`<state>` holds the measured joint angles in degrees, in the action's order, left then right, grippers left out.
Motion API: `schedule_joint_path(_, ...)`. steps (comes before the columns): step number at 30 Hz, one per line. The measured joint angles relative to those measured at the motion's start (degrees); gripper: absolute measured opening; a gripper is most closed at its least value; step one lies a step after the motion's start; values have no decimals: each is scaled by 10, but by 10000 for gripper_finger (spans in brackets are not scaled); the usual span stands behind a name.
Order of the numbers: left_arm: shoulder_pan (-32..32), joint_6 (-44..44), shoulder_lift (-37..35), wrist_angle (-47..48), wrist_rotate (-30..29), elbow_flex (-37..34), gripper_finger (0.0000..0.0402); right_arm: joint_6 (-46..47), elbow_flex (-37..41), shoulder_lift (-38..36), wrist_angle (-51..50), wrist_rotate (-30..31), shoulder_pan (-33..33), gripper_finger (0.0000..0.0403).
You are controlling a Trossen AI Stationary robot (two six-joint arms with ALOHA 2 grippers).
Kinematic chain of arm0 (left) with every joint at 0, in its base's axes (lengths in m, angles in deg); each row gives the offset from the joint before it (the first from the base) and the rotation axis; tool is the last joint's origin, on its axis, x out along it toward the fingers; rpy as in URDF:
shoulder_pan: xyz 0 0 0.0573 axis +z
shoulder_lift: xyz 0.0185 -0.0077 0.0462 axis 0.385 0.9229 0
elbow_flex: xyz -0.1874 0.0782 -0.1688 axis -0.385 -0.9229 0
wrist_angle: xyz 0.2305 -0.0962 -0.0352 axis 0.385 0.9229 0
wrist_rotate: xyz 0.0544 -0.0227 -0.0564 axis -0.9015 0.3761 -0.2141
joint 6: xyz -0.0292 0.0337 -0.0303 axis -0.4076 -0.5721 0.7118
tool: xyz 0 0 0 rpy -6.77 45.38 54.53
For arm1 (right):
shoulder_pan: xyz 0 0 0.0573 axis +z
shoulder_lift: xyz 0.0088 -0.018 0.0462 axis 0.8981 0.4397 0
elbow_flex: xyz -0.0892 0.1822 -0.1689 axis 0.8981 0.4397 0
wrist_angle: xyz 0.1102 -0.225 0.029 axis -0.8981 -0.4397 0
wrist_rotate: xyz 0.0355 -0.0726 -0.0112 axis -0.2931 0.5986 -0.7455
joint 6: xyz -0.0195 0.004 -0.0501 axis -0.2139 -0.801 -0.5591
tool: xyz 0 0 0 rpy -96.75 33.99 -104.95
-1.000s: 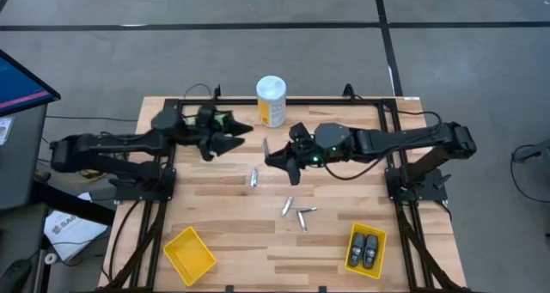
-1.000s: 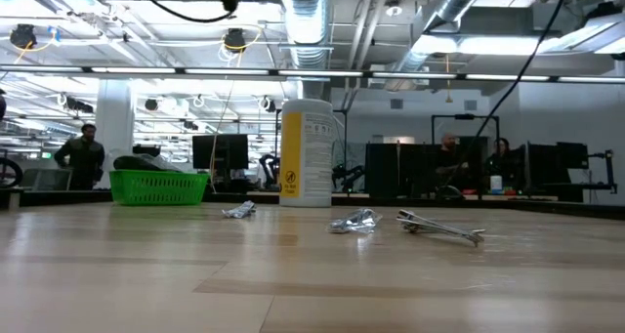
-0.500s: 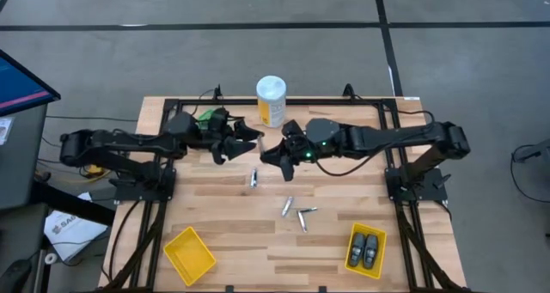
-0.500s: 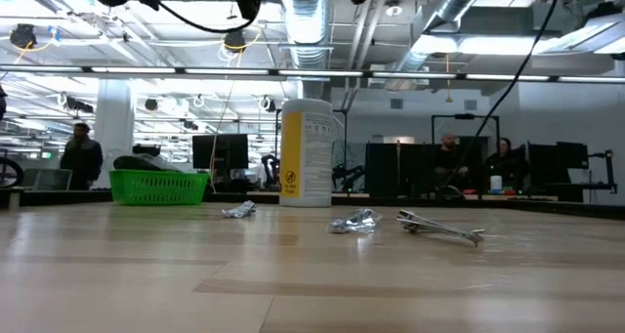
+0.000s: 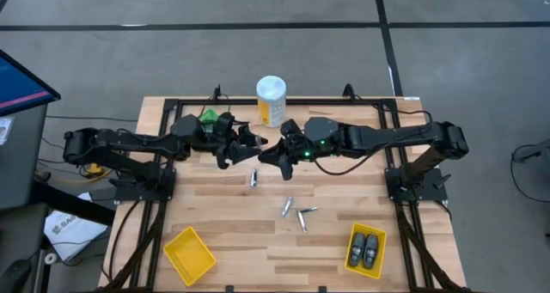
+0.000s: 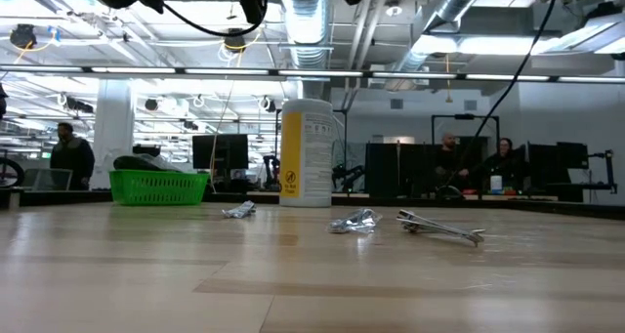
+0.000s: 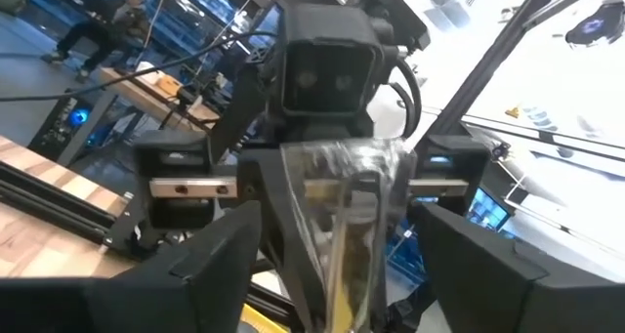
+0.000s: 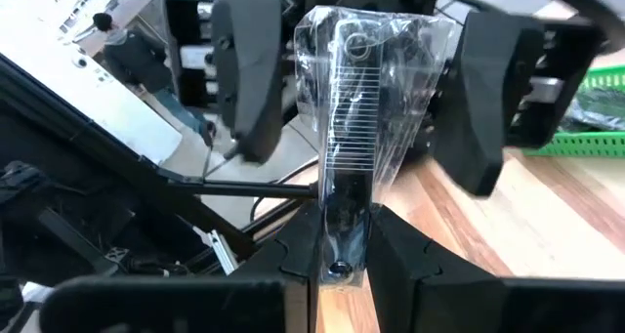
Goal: Pick & Place Travel size toiletries
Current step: Put the nail cutter into the left yellow bin
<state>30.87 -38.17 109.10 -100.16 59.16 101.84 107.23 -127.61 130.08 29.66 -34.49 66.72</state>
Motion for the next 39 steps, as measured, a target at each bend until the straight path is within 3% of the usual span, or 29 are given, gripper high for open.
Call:
schedule_joint_path(18,0,0,0,-4,14,0,46,-3,0,0,9,-2,-3,52)
schedule_joint_path(28,0,1,0,-6,13,0,44,-3,0,0,10,-2,-3,65)
schedule_joint_path(32,0,3,-7,-2,21,-1,43,4,0,-1,0,-2,-3,121)
schedule_joint_path(39,-7,6,-54,0,104,0,43,5,1,-13,-32,-65,5,223)
